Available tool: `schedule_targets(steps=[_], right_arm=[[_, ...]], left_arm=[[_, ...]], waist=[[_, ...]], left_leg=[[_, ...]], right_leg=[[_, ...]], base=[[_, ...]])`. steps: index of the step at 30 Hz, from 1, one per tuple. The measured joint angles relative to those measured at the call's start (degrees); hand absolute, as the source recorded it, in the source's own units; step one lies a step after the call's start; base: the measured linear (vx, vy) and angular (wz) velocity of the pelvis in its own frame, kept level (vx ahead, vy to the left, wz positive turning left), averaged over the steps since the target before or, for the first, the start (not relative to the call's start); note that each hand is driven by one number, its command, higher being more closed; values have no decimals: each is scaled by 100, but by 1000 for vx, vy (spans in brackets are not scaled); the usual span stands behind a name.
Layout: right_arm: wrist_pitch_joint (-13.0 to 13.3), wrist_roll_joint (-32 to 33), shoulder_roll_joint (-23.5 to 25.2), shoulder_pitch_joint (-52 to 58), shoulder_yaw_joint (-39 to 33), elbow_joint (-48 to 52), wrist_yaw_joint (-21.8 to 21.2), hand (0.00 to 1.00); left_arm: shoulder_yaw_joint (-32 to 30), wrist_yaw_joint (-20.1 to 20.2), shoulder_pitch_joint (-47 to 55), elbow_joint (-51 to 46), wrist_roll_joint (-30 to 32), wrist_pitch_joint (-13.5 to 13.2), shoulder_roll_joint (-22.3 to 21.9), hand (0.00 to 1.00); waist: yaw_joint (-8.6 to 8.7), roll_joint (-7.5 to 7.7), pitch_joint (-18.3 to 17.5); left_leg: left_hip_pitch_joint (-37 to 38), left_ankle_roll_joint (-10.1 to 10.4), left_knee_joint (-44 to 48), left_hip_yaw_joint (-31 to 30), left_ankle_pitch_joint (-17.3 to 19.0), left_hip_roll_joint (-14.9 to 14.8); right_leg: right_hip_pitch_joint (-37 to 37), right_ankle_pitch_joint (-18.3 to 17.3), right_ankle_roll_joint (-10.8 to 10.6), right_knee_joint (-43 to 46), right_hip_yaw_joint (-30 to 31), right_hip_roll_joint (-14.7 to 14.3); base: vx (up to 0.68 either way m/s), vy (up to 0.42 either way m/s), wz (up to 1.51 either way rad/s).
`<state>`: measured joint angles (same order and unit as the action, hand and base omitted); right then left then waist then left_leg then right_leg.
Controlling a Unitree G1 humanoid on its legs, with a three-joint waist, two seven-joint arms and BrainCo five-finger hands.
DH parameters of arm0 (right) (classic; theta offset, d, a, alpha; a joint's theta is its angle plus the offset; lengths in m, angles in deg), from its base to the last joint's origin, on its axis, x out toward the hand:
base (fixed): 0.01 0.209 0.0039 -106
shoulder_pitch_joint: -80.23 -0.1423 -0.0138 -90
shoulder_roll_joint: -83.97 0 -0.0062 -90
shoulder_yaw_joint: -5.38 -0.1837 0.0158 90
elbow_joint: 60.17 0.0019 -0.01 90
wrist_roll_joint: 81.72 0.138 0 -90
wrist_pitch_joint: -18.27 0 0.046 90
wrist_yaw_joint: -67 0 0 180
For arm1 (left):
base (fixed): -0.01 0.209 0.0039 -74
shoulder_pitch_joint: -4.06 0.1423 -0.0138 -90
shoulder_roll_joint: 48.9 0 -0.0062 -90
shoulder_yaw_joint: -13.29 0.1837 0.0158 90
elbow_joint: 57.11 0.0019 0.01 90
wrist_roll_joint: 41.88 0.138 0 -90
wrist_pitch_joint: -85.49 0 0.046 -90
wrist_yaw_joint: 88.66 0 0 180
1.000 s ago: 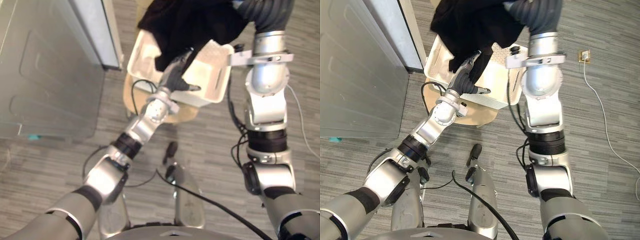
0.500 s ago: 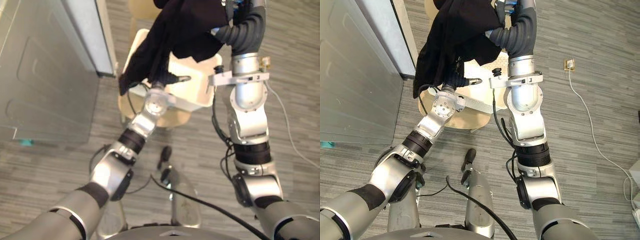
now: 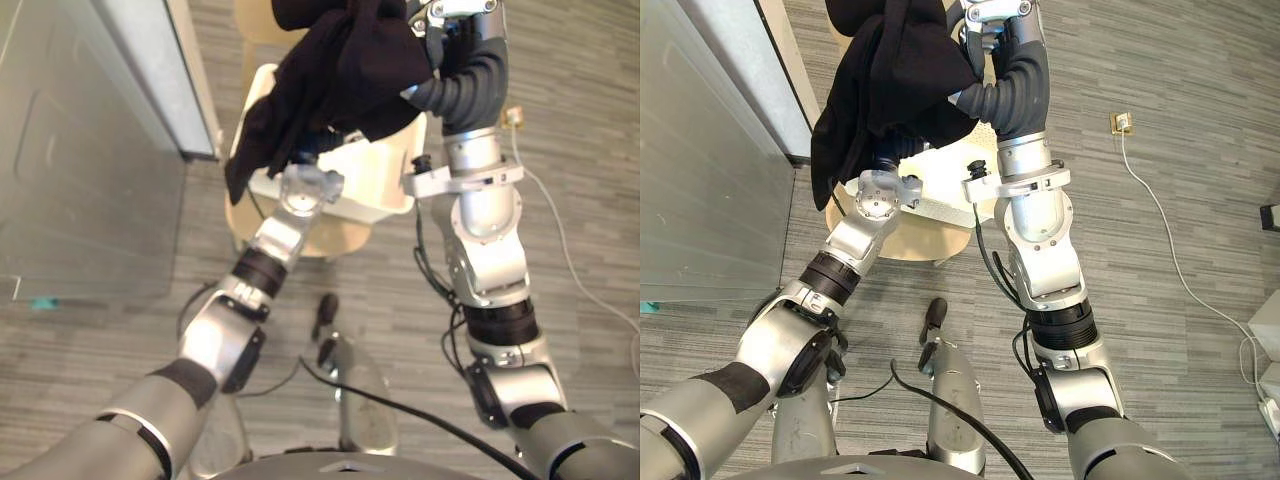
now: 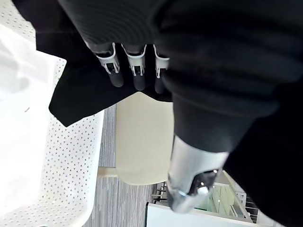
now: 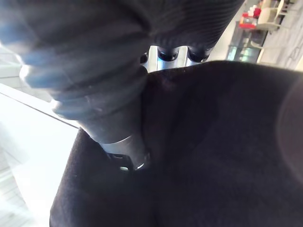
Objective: Pick up the laundry basket with both hands and put the clothes into the washing machine.
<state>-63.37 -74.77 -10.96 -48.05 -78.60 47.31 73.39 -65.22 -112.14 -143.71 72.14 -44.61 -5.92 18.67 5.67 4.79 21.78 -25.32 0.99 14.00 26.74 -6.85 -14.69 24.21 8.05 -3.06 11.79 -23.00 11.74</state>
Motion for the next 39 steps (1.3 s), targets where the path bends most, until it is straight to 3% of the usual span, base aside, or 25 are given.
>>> schedule_targets(steps=[2, 4, 9, 10, 13, 15, 17, 19, 22, 26, 27, 28, 34, 39], right_arm=[[0, -2, -25, -1, -133, 0, 0, 100], [-1, -3, -110, -2, -408, -8, 0, 100], [-60, -29, -650, -40, -1219, -493, 7, 100], [-130, -72, -767, -40, -1331, -727, 2, 100], [-267, -170, -869, 32, -1380, -1005, 1, 100], [-266, -284, -856, 154, -1376, -978, -14, 100], [-267, -295, -666, 235, -1376, -976, -39, 100], [-263, -304, -500, 319, -1376, -912, -105, 100], [-257, -530, -322, 620, -1377, -612, -167, 100], [-235, -741, 99, 969, -1383, 56, -269, 100], [-230, -747, 189, 1064, -1388, 231, -275, 100], [-229, -747, 285, 1097, -1387, 377, -333, 100], [-182, -727, 673, 1128, -1264, 724, -641, 100], [-185, -622, 755, 1438, -1171, 872, -642, 100]], left_arm=[[215, 106, 16, -29, -59, 1, 34, 0], [805, 383, 236, -379, -51, -3, 149, 0], [2875, 1741, 1624, -2065, -11, -30, 673, 0], [3302, 2277, 2059, -2542, -6, -56, 876, 0], [4044, 3289, 3060, -3462, -257, -123, 1283, 0], [4142, 3712, 3458, -3721, -675, -89, 1433, 0], [4081, 4020, 3667, -4141, -1626, 100, 1737, 0], [3906, 4093, 3737, -4621, -2274, 146, 1995, 0], [3147, 4000, 3963, -5491, -2855, 126, 2132, 0], [1946, 3564, 3967, -5788, -2827, -219, 1811, 0], [1684, 3386, 3860, -5555, -2621, -346, 1579, 0], [1520, 3179, 3719, -5281, -2028, -432, 1378, 0], [1334, 2589, 2827, -3635, 775, -500, 740, 0], [1351, 2351, 2679, -3087, 1853, -473, 452, 0]], waist=[[1, -5, -3], [-28, -12, -6], [-120, -130, -95], [-209, -206, -232], [-269, -560, -465], [-350, -721, -618], [-367, -804, -680], [-367, -815, -730], [-376, -820, -919], [-363, -811, -986], [-371, -810, -1038], [-369, -789, -1077], [-292, -695, -1130], [-240, -588, -1188]], left_leg=[[-33, -10, 84, -14, 55, -15], [-86, -32, 153, -46, 97, -21], [-106, -64, 188, -334, 124, 53], [-102, -45, 173, -350, 147, 76], [17, -15, 140, -481, 221, 196], [91, -11, 76, -480, 221, 248], [208, 3, 25, -487, 217, 269], [337, 47, -131, -493, 183, 319], [356, 76, -289, -502, 124, 348], [460, 77, -437, -515, 36, 393], [463, 70, -465, -530, 13, 402], [474, 69, -517, -537, -18, 414], [587, 69, -628, -457, -53, 417], [654, 88, -648, -317, -28, 378]], right_leg=[[-12, 1, 0, -7, -5, 1], [-21, 1, 0, -11, -41, 6], [-264, -87, -36, -31, -313, 51], [-269, -137, -53, -4, -334, 78], [-437, -293, -105, 125, -455, 206], [-467, -348, -126, 175, -458, 258], [-559, -420, -101, 206, -469, 277], [-641, -446, -107, 204, -476, 300], [-639, -445, -111, 154, -505, 301], [-707, -423, -146, 112, -545, 301], [-720, -421, -147, 100, -566, 299], [-720, -415, -139, 91, -576, 298], [-778, -358, -161, -37, -525, 256], [-782, -295, -164, -165, -403, 188]], base=[[32, -70, 1], [28, -40, 7], [60, -35, 27], [68, -26, 18], [117, -25, 26], [100, -18, 12], [70, -41, 4], [42, -47, 5], [57, -45, 5], [77, -32, 5], [69, -25, 7], [69, -22, 6], [47, -25, -5], [48, -25, -14]])
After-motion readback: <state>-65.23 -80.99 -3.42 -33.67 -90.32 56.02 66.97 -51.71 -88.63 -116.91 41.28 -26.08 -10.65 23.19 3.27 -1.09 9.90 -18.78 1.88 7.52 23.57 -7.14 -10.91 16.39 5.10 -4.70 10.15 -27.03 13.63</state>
